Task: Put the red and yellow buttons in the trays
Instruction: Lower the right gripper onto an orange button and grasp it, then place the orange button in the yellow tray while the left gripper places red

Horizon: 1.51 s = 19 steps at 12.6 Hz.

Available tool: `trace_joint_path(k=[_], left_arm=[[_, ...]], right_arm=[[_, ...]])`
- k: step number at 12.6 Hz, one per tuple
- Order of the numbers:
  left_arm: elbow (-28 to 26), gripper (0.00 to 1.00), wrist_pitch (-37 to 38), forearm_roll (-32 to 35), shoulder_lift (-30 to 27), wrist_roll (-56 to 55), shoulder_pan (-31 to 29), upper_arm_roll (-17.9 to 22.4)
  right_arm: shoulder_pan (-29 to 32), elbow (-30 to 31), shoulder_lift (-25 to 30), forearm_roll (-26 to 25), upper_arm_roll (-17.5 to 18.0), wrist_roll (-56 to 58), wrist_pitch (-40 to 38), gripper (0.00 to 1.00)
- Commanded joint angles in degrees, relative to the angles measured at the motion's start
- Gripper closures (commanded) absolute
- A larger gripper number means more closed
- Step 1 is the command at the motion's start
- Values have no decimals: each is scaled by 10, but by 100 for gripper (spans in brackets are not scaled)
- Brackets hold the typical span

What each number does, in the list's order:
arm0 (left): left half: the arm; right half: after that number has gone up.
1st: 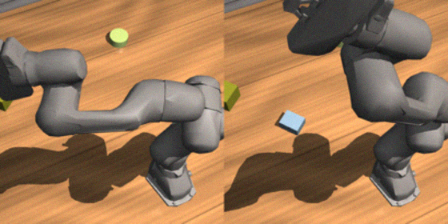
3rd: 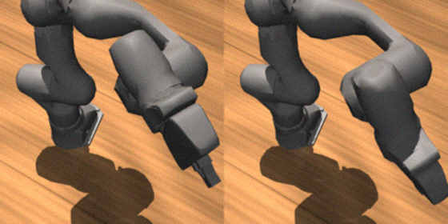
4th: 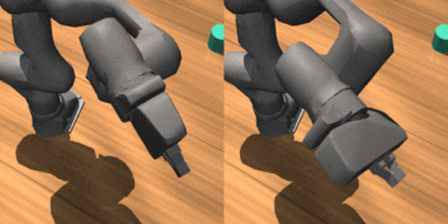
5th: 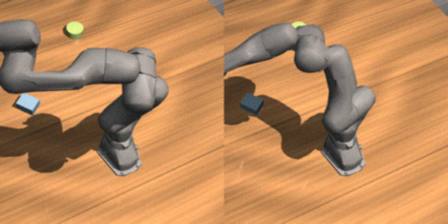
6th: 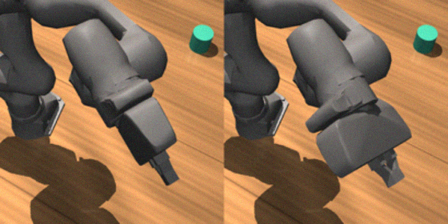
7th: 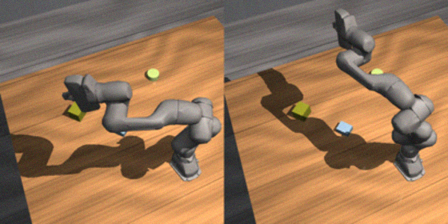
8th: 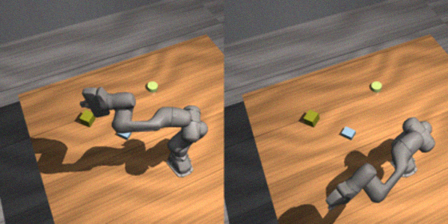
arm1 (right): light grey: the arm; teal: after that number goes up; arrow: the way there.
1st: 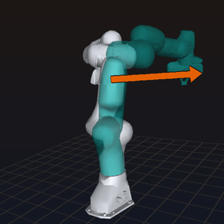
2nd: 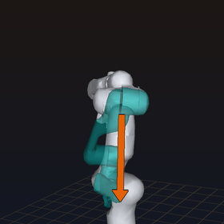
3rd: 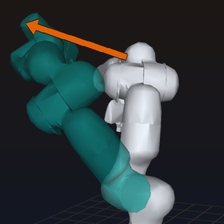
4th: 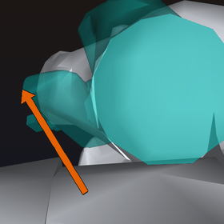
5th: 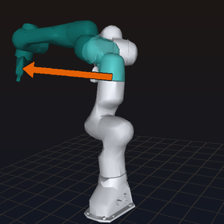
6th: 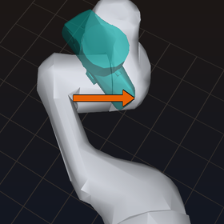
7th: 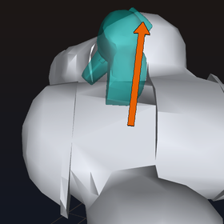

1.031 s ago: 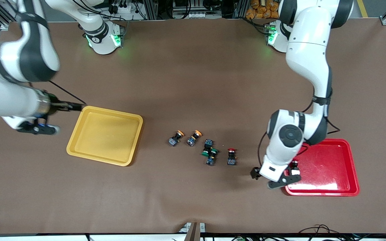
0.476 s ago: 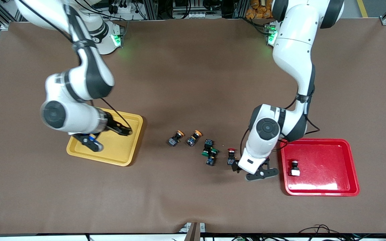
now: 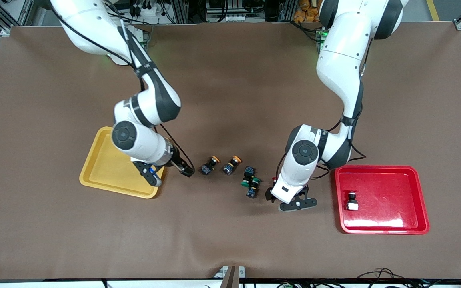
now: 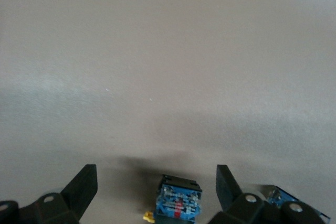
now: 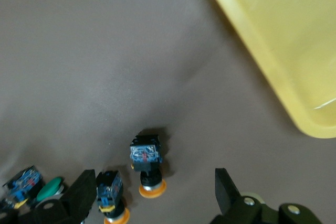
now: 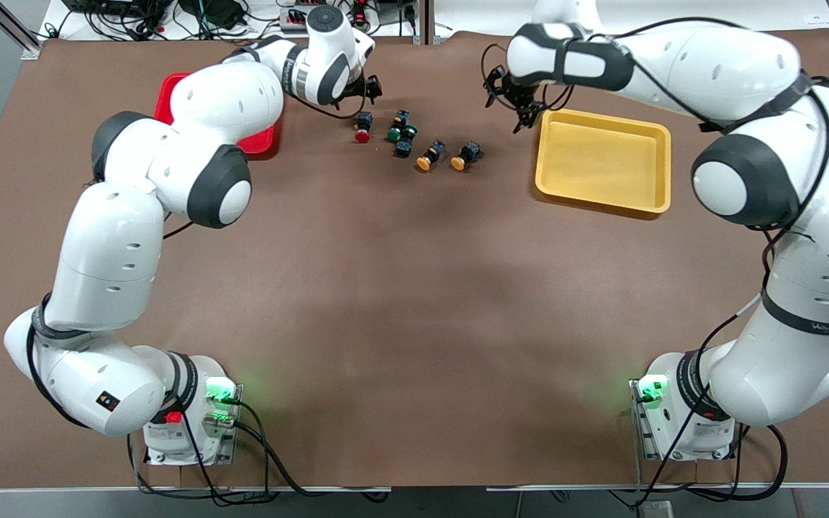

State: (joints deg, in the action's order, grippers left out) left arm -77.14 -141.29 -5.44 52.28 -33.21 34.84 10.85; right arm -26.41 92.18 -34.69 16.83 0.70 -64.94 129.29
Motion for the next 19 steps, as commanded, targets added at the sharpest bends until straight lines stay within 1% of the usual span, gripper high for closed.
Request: trace_joint_path(k=[1, 3, 5, 6, 8, 9, 10, 11, 12, 13, 14, 15, 17, 18, 19], left_arm=[[2, 0, -10, -7, 12, -16, 14, 6], [1, 0, -22, -6, 17, -22, 20, 6], [1, 2, -23, -7, 17, -24, 20, 5], [0, 21, -23, -7, 17, -27, 20, 5], [0, 52, -23, -4, 17, -27, 21, 6], [0, 68, -23, 0, 16, -26, 22, 6], [0, 81, -23, 0, 16, -27, 24, 6], [0, 92, -23, -1, 16, -27, 24, 6], [0, 100, -22, -1, 15, -28, 24, 6], [0, 100, -21, -1, 13, -28, 23, 7], [1, 100, -21, -3, 9, -29, 22, 8], [2, 100, -19, -3, 5, -29, 17, 11], [2, 100, -18, -6, -14, -29, 13, 27], [2, 100, -17, -6, -23, -28, 2, 34], [2, 100, -17, -5, -35, -28, -13, 34]], right_arm=[[-21, -16, -41, 12, 4, -36, 52, 0], [-37, -17, -70, 11, 6, -67, 103, 0], [-50, -19, -93, 5, 9, -79, 133, 0], [-51, -19, -100, 4, 9, -78, 134, 0], [-58, -19, -117, 5, 9, -78, 141, 0], [-65, -20, -125, 4, 9, -79, 155, 22], [-65, -20, -125, 5, 10, -78, 163, 58], [-64, -24, -123, 6, 9, -77, 163, 93], [-61, -31, -122, 6, 9, -76, 156, 100], [-58, -31, -119, 6, 9, -75, 145, 100], [-55, -37, -114, 5, 9, -74, 117, 100], [-47, -52, -104, 5, 8, -73, 73, 100], [-28, -113, -100, 2, -2, -70, -67, 100], [-19, -141, -96, -7, -20, -62, -140, 100], [-13, -150, -80, -21, -36, -27, -199, 100]])
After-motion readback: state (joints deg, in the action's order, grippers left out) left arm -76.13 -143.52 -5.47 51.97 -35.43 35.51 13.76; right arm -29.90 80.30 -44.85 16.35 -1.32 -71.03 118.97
